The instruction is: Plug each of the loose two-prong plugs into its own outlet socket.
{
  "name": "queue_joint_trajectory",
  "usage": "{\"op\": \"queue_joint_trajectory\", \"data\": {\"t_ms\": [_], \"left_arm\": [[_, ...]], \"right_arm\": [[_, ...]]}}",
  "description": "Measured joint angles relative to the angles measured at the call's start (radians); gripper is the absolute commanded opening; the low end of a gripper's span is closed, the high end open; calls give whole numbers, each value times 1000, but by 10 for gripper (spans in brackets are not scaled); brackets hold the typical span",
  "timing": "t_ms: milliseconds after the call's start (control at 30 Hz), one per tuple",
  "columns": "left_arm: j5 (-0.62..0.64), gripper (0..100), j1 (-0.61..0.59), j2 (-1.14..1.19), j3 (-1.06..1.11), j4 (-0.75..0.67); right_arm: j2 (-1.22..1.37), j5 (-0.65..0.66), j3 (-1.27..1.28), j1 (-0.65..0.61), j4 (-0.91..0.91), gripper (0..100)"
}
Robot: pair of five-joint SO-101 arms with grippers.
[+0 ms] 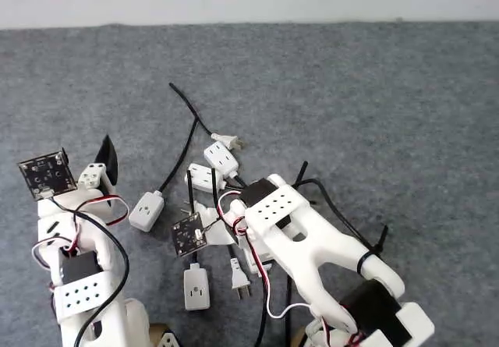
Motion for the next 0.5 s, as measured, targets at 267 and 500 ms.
{"op": "queue_joint_trajectory", "data": {"t_ms": [267, 500], "left_arm": [[-21, 280, 32, 0, 17, -3], [-35, 280, 40, 0, 40, -34]], "right_arm": [[0, -176, 3, 0, -75, 10], [-2, -310, 2, 0, -91, 19]]}}
